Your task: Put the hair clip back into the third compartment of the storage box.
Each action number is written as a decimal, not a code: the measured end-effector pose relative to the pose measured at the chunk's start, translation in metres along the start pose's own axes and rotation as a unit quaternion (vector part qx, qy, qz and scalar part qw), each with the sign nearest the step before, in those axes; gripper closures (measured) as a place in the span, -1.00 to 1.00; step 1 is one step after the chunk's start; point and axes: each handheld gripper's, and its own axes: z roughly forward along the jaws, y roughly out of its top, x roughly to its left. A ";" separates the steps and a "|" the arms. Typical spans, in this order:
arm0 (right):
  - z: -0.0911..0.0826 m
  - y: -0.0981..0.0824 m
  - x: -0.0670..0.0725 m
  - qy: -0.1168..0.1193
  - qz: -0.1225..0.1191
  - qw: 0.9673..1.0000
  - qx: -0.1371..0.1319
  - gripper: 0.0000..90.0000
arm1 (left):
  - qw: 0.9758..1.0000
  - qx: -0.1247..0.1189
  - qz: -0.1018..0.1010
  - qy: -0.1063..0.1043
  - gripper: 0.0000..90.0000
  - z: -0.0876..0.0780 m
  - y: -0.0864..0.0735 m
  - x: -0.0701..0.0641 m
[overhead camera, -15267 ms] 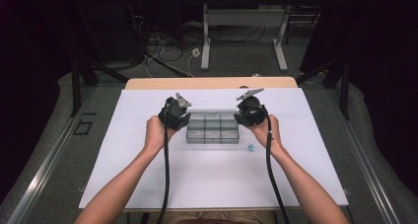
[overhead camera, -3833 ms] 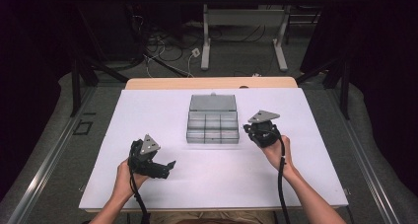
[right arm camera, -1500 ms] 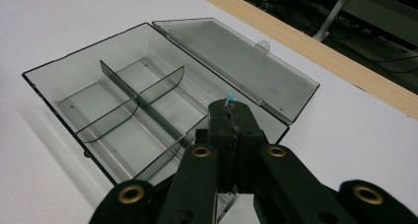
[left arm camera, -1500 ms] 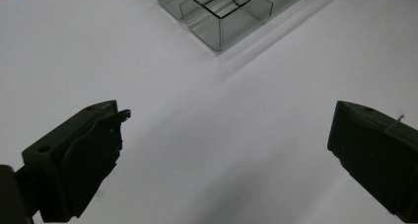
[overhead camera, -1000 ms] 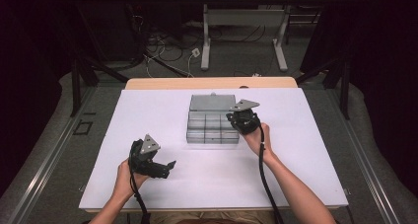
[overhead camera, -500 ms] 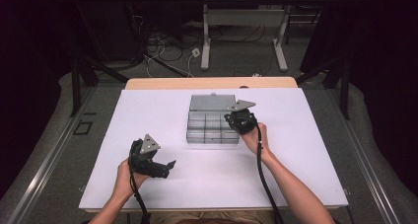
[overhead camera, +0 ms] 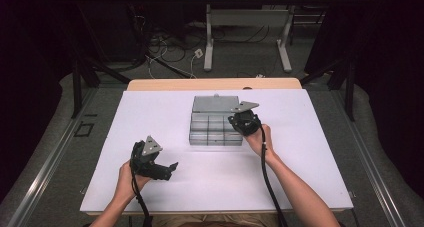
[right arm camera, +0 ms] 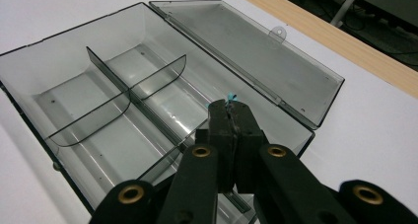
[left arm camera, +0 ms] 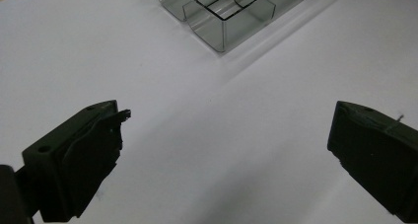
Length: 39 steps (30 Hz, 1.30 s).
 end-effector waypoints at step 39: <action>0.015 -0.005 0.002 0.004 -0.003 0.999 0.038 0.99 | 1.000 0.007 0.005 0.004 -1.00 0.001 -0.001 0.000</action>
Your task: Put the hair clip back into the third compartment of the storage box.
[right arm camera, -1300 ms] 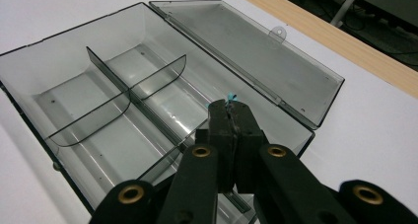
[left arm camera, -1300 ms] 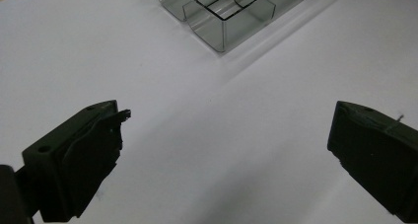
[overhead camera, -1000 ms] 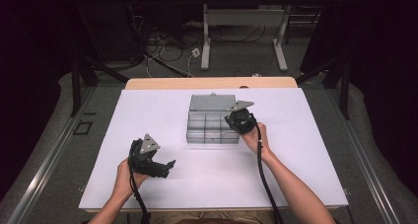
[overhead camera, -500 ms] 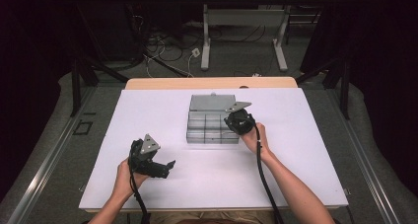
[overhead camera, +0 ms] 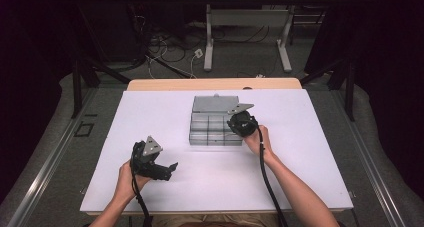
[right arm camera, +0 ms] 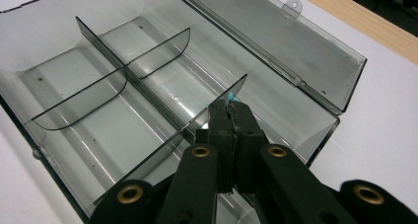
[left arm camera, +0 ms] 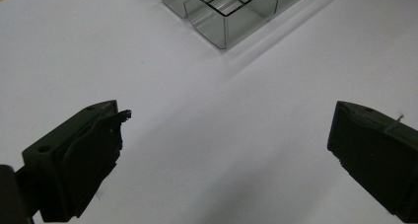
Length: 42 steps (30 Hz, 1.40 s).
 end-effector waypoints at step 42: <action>0.008 -0.002 0.001 -0.003 0.007 1.000 0.011 0.96 | 1.000 0.002 0.004 0.000 -1.00 0.001 0.001 -0.002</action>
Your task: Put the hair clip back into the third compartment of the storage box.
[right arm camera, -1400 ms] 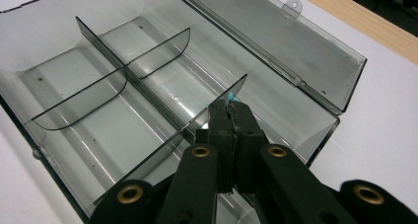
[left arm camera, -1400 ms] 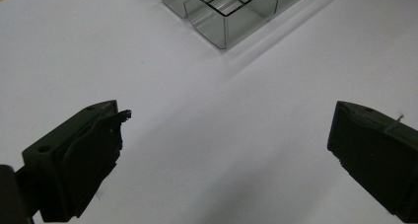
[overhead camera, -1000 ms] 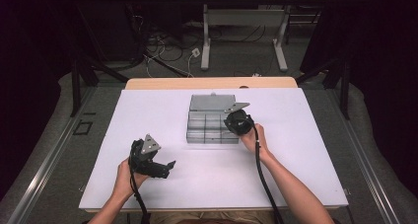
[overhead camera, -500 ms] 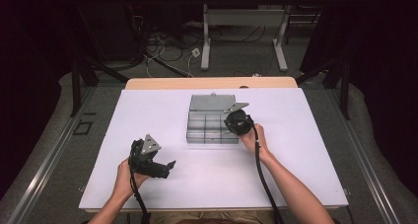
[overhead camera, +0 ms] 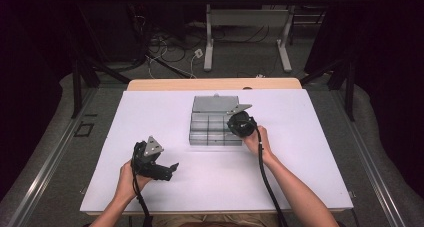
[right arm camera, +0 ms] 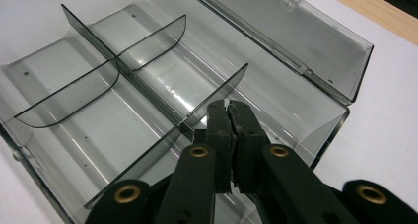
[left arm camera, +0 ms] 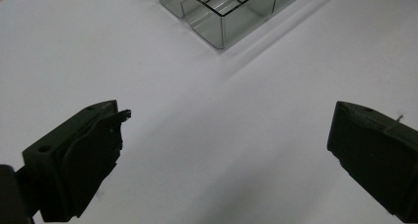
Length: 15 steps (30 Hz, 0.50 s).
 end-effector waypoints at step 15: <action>-0.025 0.003 -0.004 0.017 0.011 1.000 -0.017 0.65 | 1.000 -0.002 -0.001 0.000 -1.00 -0.001 0.000 0.001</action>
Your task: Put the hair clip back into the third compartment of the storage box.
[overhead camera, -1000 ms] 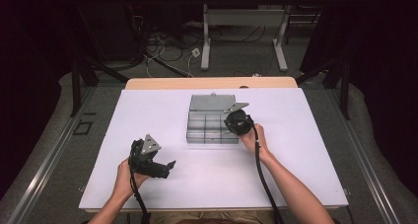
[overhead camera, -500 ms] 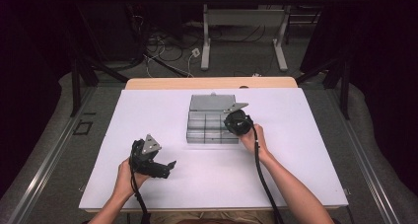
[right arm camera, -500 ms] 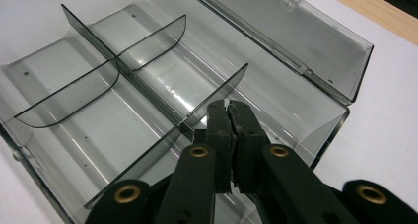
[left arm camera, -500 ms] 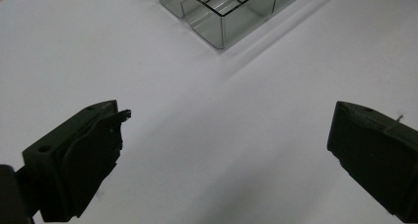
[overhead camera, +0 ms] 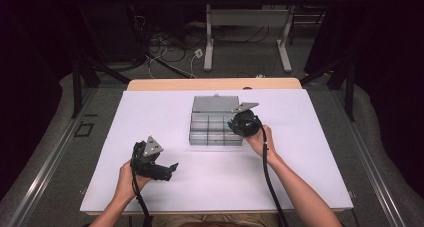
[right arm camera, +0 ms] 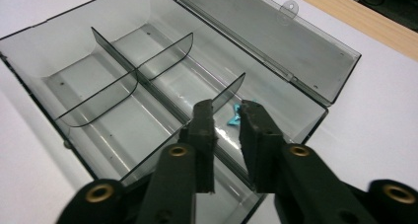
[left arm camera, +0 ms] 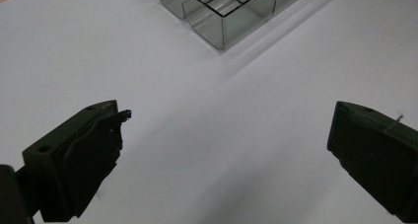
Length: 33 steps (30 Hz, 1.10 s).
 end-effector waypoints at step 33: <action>-0.051 -0.035 -0.017 0.042 0.030 0.998 0.022 -0.45 | 1.000 0.005 0.004 -0.001 -1.00 0.000 0.000 -0.001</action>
